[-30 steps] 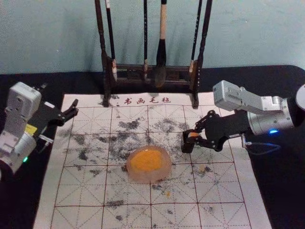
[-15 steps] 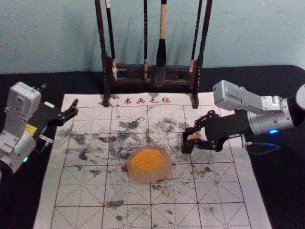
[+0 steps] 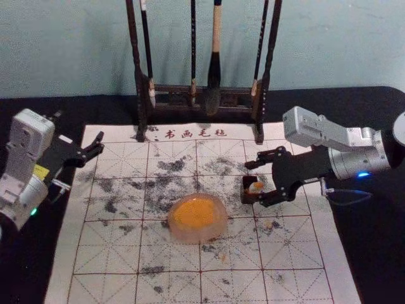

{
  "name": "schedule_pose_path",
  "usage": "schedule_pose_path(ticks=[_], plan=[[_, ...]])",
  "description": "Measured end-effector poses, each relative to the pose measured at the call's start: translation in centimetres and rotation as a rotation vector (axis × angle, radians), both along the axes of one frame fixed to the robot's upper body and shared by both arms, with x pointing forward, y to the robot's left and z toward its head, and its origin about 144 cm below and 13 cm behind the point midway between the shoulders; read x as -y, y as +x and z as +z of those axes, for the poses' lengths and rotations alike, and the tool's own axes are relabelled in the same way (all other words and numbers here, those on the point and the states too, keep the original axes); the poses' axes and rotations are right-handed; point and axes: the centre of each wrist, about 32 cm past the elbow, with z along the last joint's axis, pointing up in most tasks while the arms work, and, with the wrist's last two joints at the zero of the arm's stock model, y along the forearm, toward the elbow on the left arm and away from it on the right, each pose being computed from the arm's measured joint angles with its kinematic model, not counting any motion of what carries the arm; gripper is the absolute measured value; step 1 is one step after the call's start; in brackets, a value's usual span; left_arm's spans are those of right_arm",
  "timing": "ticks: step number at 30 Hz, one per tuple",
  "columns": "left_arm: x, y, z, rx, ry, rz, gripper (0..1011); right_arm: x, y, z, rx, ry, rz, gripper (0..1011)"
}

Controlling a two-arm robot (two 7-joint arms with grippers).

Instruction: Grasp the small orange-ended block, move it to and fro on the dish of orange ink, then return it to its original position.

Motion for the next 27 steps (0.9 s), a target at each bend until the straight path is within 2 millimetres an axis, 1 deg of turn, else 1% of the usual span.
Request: schedule_pose_path(ticks=[1, 7, 9, 16, 21, 22, 23, 26, 27], plan=[[0.0, 0.0, 0.0, 0.0, 0.0, 0.0, 1001, 0.0, 0.0, 0.0, 0.0, 0.0, 0.0, 791], [0.0, 0.0, 0.0, 0.0, 0.0, 0.0, 1001, 0.0, 0.0, 0.0, 0.0, 0.0, 0.0, 931], [0.0, 0.0, 0.0, 0.0, 0.0, 0.0, 1001, 0.0, 0.0, 0.0, 0.0, 0.0, 0.0, 993], [0.0, 0.0, 0.0, 0.0, 0.0, 0.0, 1001, 0.1, -0.1, 0.0, 0.003, 0.036, -0.013, 1002], [0.0, 0.0, 0.0, 0.0, 0.0, 0.0, 1001, 0.2, -0.5, 0.3, 0.055, 0.142, -0.056, 1002], [0.0, 0.0, 0.0, 0.0, 0.0, 0.0, 1001, 0.3, -0.7, 0.3, 0.079, 0.181, -0.087, 1002], [0.0, 0.0, 0.0, 0.0, 0.0, 0.0, 1001, 0.3, -0.7, 0.3, 0.079, 0.181, -0.087, 1002], [0.0, 0.0, 0.0, 0.0, 0.0, 0.0, 1001, 0.6, -1.5, 0.0, 0.132, 0.257, -0.186, 1002], [0.0, 0.0, 0.0, 0.0, 0.0, 0.0, 1002, 0.7, -2.1, -0.4, 0.153, 0.295, -0.246, 1002]])
